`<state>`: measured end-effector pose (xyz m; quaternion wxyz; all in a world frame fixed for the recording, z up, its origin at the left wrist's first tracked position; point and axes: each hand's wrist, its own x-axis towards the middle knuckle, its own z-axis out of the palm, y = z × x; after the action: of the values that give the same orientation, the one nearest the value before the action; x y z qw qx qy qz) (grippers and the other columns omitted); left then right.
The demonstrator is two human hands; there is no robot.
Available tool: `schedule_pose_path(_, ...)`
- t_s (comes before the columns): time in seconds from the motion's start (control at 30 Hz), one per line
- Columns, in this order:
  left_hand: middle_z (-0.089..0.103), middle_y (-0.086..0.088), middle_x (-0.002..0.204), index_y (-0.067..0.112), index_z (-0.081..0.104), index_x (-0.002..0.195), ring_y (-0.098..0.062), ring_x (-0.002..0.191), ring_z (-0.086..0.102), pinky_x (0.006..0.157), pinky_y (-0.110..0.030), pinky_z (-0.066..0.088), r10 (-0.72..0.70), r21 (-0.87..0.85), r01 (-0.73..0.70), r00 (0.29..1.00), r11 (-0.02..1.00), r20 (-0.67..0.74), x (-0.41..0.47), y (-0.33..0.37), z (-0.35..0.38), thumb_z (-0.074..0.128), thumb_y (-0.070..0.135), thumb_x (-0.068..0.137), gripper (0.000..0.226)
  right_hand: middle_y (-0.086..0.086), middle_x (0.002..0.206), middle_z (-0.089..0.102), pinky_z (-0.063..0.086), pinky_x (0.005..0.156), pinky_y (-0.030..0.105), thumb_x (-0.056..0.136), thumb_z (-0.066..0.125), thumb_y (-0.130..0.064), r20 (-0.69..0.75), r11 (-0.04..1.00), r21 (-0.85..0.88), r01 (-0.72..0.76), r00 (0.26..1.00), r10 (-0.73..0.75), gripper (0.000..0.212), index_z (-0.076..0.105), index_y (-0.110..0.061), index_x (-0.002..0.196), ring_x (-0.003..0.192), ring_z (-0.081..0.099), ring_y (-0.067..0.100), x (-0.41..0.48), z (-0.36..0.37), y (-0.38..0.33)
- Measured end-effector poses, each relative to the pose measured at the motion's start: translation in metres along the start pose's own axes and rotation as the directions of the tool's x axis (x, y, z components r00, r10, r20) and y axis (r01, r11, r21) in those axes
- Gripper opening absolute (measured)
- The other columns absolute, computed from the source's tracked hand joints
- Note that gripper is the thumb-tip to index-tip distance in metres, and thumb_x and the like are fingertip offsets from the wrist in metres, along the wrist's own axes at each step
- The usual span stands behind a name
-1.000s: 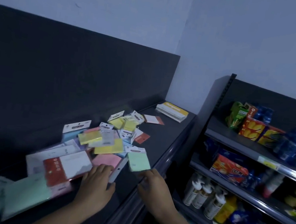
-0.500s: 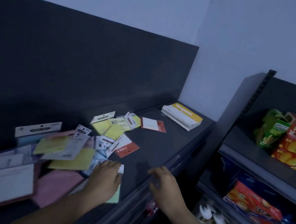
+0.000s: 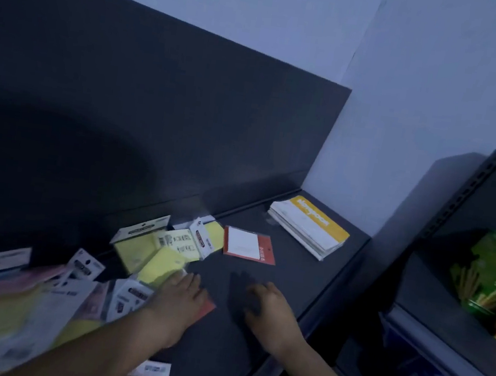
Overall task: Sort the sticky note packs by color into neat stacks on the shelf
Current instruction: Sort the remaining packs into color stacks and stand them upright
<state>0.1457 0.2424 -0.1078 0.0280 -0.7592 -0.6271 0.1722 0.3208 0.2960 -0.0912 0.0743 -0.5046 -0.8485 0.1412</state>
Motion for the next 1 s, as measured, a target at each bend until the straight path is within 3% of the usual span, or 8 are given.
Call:
schedule_pose_path(0.17,0.002,-0.02,0.155,0.003,-0.001,0.148,-0.033,0.142,0.007,0.117,-0.046,-0.001,-0.041,0.109,0.021,0.983,0.994,0.18,0.029,-0.011,-0.013,0.056,0.023,0.088,0.085,0.008,0.122,0.049,0.04,0.095,0.03,0.084,0.051,-0.012,0.024,0.998,-0.049,-0.041,0.999,0.043,0.036,0.053,-0.01,0.119,0.114,0.047,0.026,0.041,0.002,0.026)
schedule_pose_path(0.23,0.012,-0.019,0.152,0.003,0.005,0.148,-0.033,0.139,0.015,0.117,-0.045,-0.002,-0.033,0.151,0.01,0.988,0.988,0.152,0.035,-0.017,-0.015,0.057,0.022,0.087,0.082,0.008,0.129,0.048,0.039,0.098,0.033,0.084,0.054,-0.015,0.01,0.998,-0.048,-0.032,0.999,0.032,0.043,0.049,-0.011,0.126,0.118,0.046,0.028,0.061,-0.001,0.032)
schedule_pose_path(0.43,0.036,-0.016,0.138,0.004,0.032,0.136,-0.03,0.13,0.027,0.116,-0.044,-0.003,-0.008,0.106,-0.004,0.994,0.994,0.108,0.049,-0.026,-0.018,0.044,0.021,0.094,0.047,0.007,0.142,0.035,0.035,0.101,0.034,0.088,0.056,-0.037,0.072,0.993,-0.104,0.057,0.996,-0.05,0.063,0.03,-0.015,0.141,0.125,0.038,0.028,0.126,-0.005,0.049)
schedule_pose_path(0.6,0.031,-0.015,0.144,0.006,0.022,0.142,-0.027,0.136,0.021,0.113,-0.046,-0.011,0.034,0.291,-0.106,0.97,0.951,0.24,0.072,-0.023,-0.019,0.049,0.023,0.094,0.058,0.001,0.146,0.034,0.025,0.111,0.038,0.059,0.065,-0.063,0.203,0.999,0.038,0.03,0.978,-0.037,0.105,0.021,-0.023,0.146,0.136,0.028,0.022,0.166,-0.007,0.063)
schedule_pose_path(0.7,0.033,-0.011,0.145,0.007,0.021,0.143,-0.026,0.136,0.022,0.114,-0.047,-0.008,0.073,0.416,-0.201,0.95,0.887,0.303,0.083,-0.018,-0.019,0.053,0.019,0.092,0.061,0.003,0.148,0.025,0.014,0.116,0.042,0.053,0.067,-0.069,0.242,0.999,-0.009,0.036,0.97,-0.033,0.117,0.015,-0.024,0.148,0.138,0.02,0.027,0.177,-0.009,0.072)
schedule_pose_path(0.77,0.036,-0.01,0.143,0.008,0.022,0.142,-0.026,0.134,0.024,0.115,-0.047,-0.004,0.092,0.459,-0.243,0.94,0.855,0.327,0.088,-0.017,-0.019,0.055,0.015,0.091,0.061,0.007,0.145,0.023,0.012,0.116,0.041,0.057,0.072,-0.068,0.242,0.996,-0.077,0.055,0.97,-0.035,0.116,0.015,-0.023,0.147,0.136,0.019,0.029,0.179,-0.011,0.073)
schedule_pose_path(0.87,0.044,-0.011,0.138,0.007,0.027,0.14,-0.026,0.131,0.028,0.115,-0.045,0.001,0.135,0.457,-0.279,0.937,0.844,0.323,0.091,-0.021,-0.022,0.052,0.01,0.092,0.054,0.005,0.136,0.032,0.022,0.108,0.04,0.057,0.074,-0.066,0.213,0.997,-0.069,0.034,0.977,-0.019,0.109,0.026,-0.019,0.142,0.13,0.027,0.025,0.177,-0.012,0.071)
schedule_pose_path(1.0,0.062,-0.009,0.115,0.009,0.049,0.122,-0.026,0.12,0.036,0.111,-0.039,0.015,0.206,0.375,-0.299,0.941,0.877,0.268,0.083,-0.04,-0.03,0.056,0.007,0.087,0.036,-0.002,0.111,0.057,0.029,0.087,0.035,0.067,0.073,-0.055,0.082,0.999,0.04,0.018,0.996,-0.021,0.061,0.05,-0.021,0.112,0.108,0.053,0.018,0.175,-0.026,0.071)
